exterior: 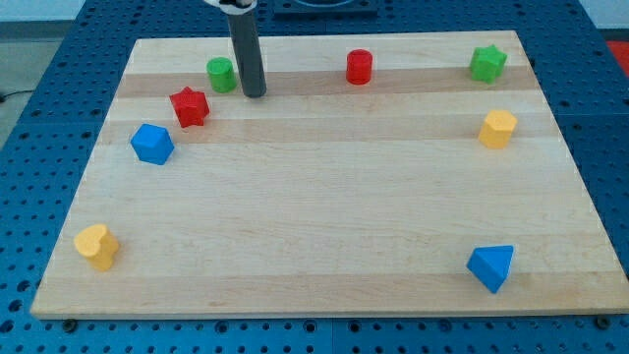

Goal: Push green circle towards top left

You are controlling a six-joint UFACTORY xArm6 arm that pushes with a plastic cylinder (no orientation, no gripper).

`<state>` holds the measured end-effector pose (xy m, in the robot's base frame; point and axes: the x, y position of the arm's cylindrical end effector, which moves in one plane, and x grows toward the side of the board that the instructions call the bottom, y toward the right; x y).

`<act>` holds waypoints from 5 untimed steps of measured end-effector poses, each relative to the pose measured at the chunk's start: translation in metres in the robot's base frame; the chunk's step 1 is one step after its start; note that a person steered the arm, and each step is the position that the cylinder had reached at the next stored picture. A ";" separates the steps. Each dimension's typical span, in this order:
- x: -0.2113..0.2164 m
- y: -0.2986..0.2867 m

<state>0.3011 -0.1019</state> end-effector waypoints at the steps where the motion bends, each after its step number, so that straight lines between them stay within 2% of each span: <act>1: -0.025 -0.014; 2: -0.024 -0.036; 3: -0.024 -0.034; 4: -0.001 -0.022; 5: 0.004 -0.043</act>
<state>0.3056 -0.1449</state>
